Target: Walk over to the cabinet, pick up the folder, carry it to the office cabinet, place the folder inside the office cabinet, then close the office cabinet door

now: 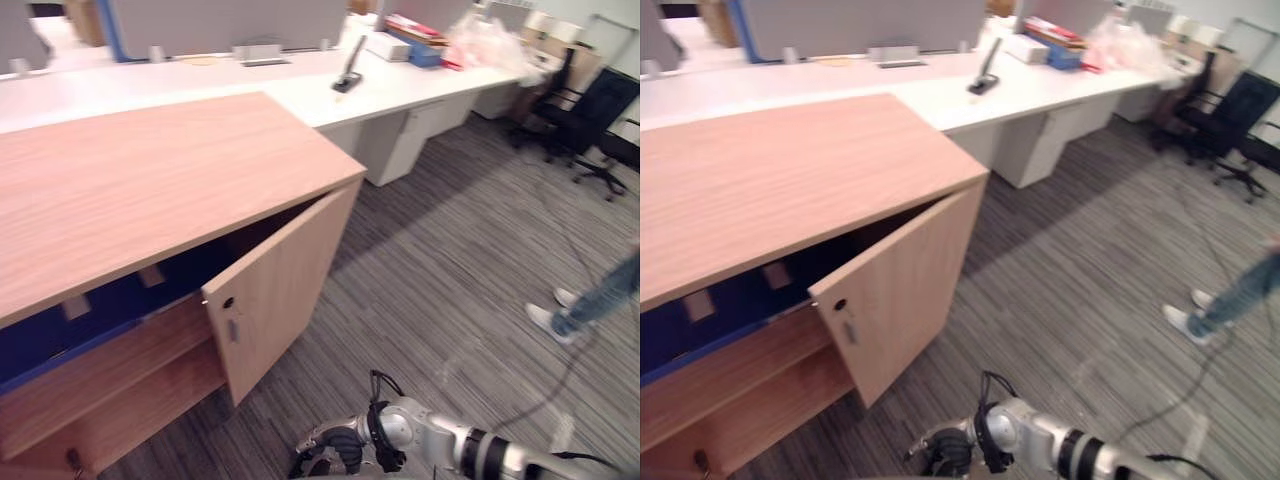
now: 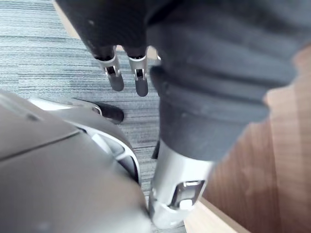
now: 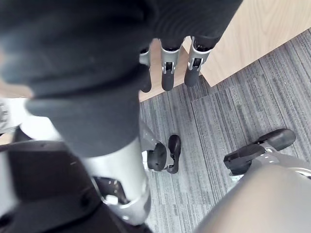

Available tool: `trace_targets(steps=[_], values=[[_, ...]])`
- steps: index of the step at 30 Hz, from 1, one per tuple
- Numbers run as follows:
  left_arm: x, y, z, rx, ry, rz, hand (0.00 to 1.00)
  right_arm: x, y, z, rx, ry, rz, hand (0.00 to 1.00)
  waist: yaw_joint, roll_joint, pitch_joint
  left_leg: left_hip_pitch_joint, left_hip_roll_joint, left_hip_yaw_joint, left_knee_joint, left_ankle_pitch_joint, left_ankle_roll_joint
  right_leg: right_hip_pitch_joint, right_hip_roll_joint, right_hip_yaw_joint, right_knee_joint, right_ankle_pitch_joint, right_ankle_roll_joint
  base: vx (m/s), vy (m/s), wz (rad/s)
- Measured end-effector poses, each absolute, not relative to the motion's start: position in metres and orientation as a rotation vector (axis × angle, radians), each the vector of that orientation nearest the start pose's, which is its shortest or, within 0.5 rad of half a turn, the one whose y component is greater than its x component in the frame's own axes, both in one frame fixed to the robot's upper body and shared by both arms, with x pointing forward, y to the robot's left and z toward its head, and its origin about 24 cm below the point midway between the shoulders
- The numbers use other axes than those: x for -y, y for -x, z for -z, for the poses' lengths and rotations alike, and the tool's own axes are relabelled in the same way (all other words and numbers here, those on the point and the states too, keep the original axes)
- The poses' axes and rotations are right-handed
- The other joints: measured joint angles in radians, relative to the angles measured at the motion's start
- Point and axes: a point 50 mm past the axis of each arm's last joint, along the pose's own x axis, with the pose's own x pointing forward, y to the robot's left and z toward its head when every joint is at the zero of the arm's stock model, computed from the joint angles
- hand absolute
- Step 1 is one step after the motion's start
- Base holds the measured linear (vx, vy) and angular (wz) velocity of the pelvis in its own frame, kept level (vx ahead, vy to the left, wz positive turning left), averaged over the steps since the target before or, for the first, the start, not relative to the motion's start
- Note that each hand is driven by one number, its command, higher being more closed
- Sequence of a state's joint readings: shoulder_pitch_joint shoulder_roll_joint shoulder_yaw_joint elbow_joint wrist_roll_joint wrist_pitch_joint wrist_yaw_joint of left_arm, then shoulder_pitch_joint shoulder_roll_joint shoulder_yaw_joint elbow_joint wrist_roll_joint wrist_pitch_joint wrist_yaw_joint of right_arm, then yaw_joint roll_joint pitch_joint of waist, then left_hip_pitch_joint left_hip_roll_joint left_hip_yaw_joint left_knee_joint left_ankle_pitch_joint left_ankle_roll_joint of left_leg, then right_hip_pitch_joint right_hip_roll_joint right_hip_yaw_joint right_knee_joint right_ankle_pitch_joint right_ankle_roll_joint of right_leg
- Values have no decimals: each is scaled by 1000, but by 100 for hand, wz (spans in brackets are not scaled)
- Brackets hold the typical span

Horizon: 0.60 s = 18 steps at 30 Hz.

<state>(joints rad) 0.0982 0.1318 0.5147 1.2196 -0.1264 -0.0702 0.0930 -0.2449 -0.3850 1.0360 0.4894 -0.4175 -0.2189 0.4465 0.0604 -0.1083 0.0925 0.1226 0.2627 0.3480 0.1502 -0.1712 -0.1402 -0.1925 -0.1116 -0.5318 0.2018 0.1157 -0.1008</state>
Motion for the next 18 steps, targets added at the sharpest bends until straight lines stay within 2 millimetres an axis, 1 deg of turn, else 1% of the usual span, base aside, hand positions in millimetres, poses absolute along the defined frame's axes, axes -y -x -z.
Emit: trace_targets(steps=[1, 2, 3, 4, 5, 6, 7, 8, 9, 10, 11, 12, 13, 14, 16, 18], values=[[-252, -40, 164, -1162, 212, -717, 0, 64, -169, 81, -302, 975, -1469, 0, -2, 10, 4, -18, 1, -43, 4, 7, 11, -1, -14, 36, 25, -4, 7, 9, 200, 197], [-252, -43, 163, -1163, 183, -688, 0, 67, -173, 88, -355, 925, -1350, 0, -2, 17, 6, -63, -12, -140, 19, 14, 17, -26, -45, 154, 96, -31, 32, 27, 150, 197], [-254, -43, 163, -1165, 161, -677, 0, 70, -178, 93, -399, 889, -1256, 0, -5, 18, 7, -94, -32, -212, 30, 24, 8, -48, -58, 253, 159, -55, 50, 41, 105, 224], [-256, -43, 162, -1171, 134, -666, 0, 77, -183, 99, -459, 838, -1138, 0, -6, 18, 7, -124, -53, -292, 34, 36, 5, -68, -66, 359, 221, -87, 44, 20, -22, 238], [-258, -44, 161, -1172, 103, -652, 0, 90, -183, 110, -558, 768, -984, 0, -12, 19, 8, -152, -75, -401, 32, 50, 2, -63, -61, 507, 268, -155, 79, 23, -77, 231], [-260, -45, 160, -1168, 91, -649, 0, 97, -181, 116, -612, 730, -914, 0, -15, 17, 7, -162, -86, -441, 31, 56, 2, -47, -59, 563, 258, -177, 112, 55, -146, 258], [-261, -45, 160, -1168, 74, -646, 0, 113, -174, 129, -728, 681, -786, 0, -14, 17, 7, -185, -112, -536, 27, 67, -10, 14, -65, 623, 227, -231, 170, 100, -166, 245], [-263, -47, 159, -1159, 65, -648, 0, 127, -162, 141, -848, 600, -651, 0, -10, 15, 6, -212, -135, -617, 23, 77, -24, 81, -81, 615, 171, -289, 220, 117, -231, 243], [-263, -50, 158, -1149, 60, -645, 0, 135, -155, 148, -920, 538, -551, 0, -8, 13, 7, -236, -145, -674, 16, 90, -41, 119, -91, 573, 133, -338, 260, 65, -232, 188], [-261, -54, 158, -1142, 63, -640, 0, 142, -150, 151, -961, 509, -491, 0, -11, 25, 10, -248, -140, -717, 12, 104, -51, 130, -86, 524, 132, -348, 267, 68, -299, 196], [-249, -61, 160, -1133, 85, -612, 0, 157, -134, 159, -1057, 403, -343, 0, -9, 47, 19, -268, -135, -741, -18, 164, -46, 152, -85, 425, 137, -371, 251, 27, -204, 170], [-244, -61, 161, -1133, 94, -605, 0, 161, -132, 159, -1069, 382, -305, 0, -9, 53, 20, -271, -133, -743, -33, 187, -46, 166, -84, 391, 137, -378, 247, 83, -267, 195], [-238, -60, 163, -1135, 126, -608, 0, 167, -127, 160, -1087, 366, -261, 0, -9, 59, 25, -278, -134, -750, -47, 223, -52, 204, -82, 321, 132, -391, 238, 58, -151, 159], [-238, -61, 163, -1124, 135, -613, 0, 170, -124, 161, -1099, 360, -239, 0, -5, 58, 30, -279, -134, -773, -58, 243, -52, 246, -72, 255, 127, -405, 228, 85, -212, 158], [-238, -64, 161, -1103, 146, -617, 0, 170, -122, 162, -1107, 361, -234, 0, 2, 52, 35, -280, -136, -797, -75, 271, -51, 285, -63, 186, 126, -425, 218, 54, -188, 122], [-237, -64, 161, -1096, 177, -632, 0, 168, -121, 162, -1113, 348, -227, 0, 15, 40, 42, -284, -145, -758, -99, 332, -23, 315, -65, 120, 130, -440, 207, 26, -152, 101]])
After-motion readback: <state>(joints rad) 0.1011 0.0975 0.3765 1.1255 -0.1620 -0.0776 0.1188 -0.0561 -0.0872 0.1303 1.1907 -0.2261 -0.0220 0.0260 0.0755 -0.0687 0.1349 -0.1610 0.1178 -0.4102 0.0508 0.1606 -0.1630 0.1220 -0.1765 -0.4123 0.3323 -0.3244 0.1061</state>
